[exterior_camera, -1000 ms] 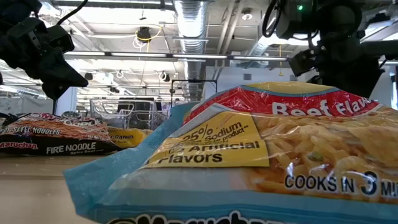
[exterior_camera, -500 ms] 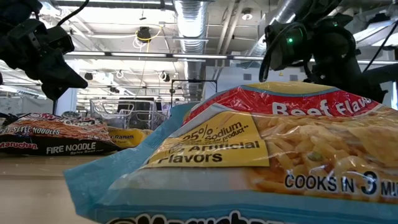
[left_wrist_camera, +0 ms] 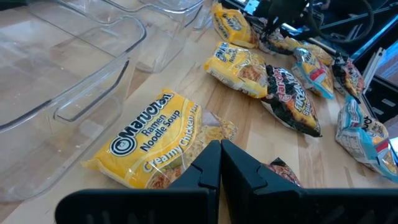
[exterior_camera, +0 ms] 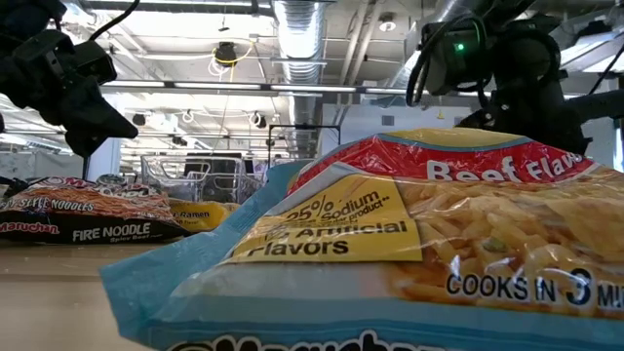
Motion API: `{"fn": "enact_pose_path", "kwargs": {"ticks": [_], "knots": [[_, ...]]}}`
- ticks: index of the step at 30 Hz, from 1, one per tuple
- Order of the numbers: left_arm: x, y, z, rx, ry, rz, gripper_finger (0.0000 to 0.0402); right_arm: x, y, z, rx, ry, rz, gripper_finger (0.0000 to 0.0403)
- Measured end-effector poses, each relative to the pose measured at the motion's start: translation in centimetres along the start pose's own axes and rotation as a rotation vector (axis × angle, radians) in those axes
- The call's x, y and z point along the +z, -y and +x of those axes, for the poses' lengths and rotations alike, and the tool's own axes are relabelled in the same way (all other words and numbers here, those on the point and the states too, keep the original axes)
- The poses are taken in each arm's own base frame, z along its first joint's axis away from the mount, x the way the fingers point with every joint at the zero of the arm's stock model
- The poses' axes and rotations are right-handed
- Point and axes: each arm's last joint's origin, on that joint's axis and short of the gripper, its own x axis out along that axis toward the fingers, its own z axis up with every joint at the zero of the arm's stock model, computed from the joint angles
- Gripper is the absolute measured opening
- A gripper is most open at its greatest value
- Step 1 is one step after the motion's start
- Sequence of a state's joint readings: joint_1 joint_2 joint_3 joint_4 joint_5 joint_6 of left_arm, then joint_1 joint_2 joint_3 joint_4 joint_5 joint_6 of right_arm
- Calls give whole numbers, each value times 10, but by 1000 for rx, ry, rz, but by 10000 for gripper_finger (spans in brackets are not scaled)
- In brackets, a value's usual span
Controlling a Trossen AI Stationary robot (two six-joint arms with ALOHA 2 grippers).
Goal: Sort Maruchan noodles
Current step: Put the black noodle pack into the right transparent bin
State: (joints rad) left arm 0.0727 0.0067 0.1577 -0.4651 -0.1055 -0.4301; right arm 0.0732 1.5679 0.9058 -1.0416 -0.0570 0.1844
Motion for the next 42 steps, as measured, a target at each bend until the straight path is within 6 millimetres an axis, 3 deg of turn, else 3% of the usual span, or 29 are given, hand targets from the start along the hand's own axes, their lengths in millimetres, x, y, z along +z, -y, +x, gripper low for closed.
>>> {"fn": "enact_pose_path", "kwargs": {"ticks": [10,26,34,42], "knots": [[0,0,0,0,0,-1,0,5,-15,-27,-22,60,-27,4],[0,0,0,-5,2,-27,0,20,-35,-107,-228,312,-27,4],[0,0,0,-5,1,-27,0,29,-16,-145,-461,453,-17,3],[0,0,0,-5,1,-23,0,35,32,-161,-765,456,99,3]]}}
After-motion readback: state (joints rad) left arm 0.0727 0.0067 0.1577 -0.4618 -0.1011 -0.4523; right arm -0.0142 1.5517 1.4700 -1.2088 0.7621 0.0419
